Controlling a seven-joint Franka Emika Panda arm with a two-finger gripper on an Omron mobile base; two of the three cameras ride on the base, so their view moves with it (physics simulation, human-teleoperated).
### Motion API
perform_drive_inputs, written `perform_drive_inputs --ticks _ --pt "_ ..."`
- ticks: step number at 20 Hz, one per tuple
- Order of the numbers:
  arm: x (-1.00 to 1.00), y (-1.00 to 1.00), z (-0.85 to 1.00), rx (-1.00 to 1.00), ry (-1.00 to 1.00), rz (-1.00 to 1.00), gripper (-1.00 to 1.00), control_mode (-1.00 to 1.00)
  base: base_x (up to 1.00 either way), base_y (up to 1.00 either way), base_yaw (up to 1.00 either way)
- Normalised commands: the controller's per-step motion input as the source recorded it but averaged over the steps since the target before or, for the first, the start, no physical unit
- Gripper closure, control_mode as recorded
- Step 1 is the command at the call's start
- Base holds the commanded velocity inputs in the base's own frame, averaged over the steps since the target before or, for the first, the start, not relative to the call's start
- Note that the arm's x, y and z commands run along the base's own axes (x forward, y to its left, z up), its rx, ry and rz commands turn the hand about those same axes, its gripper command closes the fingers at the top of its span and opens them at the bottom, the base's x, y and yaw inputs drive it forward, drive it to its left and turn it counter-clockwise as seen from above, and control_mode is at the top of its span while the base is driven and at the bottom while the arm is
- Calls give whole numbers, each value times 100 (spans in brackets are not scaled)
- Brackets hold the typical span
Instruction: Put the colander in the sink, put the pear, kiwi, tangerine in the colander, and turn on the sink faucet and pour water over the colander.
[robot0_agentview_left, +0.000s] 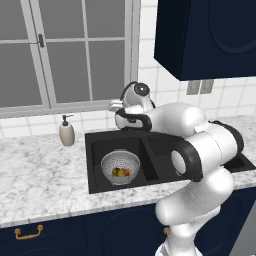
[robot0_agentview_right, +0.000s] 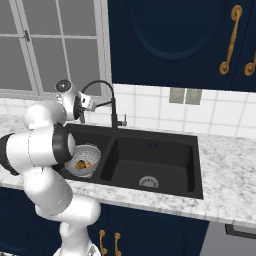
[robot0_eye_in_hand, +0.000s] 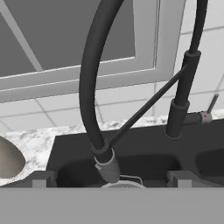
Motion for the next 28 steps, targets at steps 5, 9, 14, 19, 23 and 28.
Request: perform_drive_inputs --ticks 5,9,14,19,23,28 --pt "-70 -34 37 1 7 -2 -100 -100 0 0 0" --pt "-75 -56 19 0 1 6 -100 -100 0 0 0" --pt "-43 -77 5 0 -1 20 -100 -100 0 0 0" --pt "-11 -77 -2 0 -4 31 -100 -100 0 0 0" --pt "-11 -62 -3 0 -13 37 -100 -100 0 0 0" --pt "20 -43 -7 -1 -6 18 -100 -100 0 0 0"
